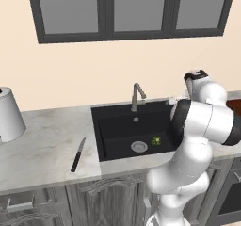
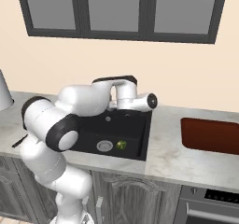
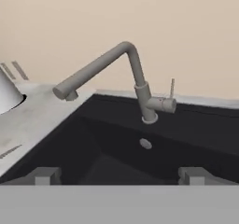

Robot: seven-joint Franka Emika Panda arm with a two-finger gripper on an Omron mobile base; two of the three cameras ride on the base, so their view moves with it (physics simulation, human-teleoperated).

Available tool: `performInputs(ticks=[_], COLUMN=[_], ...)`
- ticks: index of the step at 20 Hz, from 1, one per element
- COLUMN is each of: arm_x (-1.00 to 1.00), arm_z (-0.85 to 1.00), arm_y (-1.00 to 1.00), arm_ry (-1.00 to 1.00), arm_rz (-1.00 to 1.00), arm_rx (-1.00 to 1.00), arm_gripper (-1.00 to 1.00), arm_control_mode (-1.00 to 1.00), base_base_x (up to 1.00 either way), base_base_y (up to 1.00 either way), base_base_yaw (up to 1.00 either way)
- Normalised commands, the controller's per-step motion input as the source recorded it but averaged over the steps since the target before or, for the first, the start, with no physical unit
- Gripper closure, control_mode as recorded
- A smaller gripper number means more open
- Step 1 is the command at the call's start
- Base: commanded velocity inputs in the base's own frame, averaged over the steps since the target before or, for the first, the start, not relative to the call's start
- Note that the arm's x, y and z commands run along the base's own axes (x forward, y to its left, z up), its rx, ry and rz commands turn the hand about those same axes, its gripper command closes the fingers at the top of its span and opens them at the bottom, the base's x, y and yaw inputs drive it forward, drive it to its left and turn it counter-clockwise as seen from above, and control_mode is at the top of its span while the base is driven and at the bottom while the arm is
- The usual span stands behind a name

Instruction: Pick up all produce items and place them in the sink. Turn on the sink faucet to wash them. Then turn the sink off and put them in the tray.

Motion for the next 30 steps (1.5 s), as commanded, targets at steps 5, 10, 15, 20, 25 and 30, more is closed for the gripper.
performInputs(ticks=[5,10,15,20,25,30], arm_x=[-0.27,-0.12,-0.07,0.00,-0.01,-0.12], arm_z=[0.08,-0.02,-0.16,-0.26,-0.34,-0.32], arm_y=[0.09,0.16,0.00,0.00,0.00,0.00], arm_ry=[0.28,0.28,0.06,0.05,0.07,0.03], arm_rz=[-0.22,-0.18,-0.05,0.00,0.00,0.00], arm_rx=[-0.05,-0.08,-0.02,-0.02,-0.01,0.00], arm_gripper=[-1.00,-1.00,-1.00,-1.00,-1.00,-1.00], arm_control_mode=[-1.00,-1.00,-1.00,-1.00,-1.00,-1.00], base_base_x=[0.00,0.00,0.00,0.00,0.00,0.00], base_base_y=[0.00,0.00,0.00,0.00,0.00,0.00], base_base_yaw=[0.00,0.00,0.00,0.00,0.00,0.00])
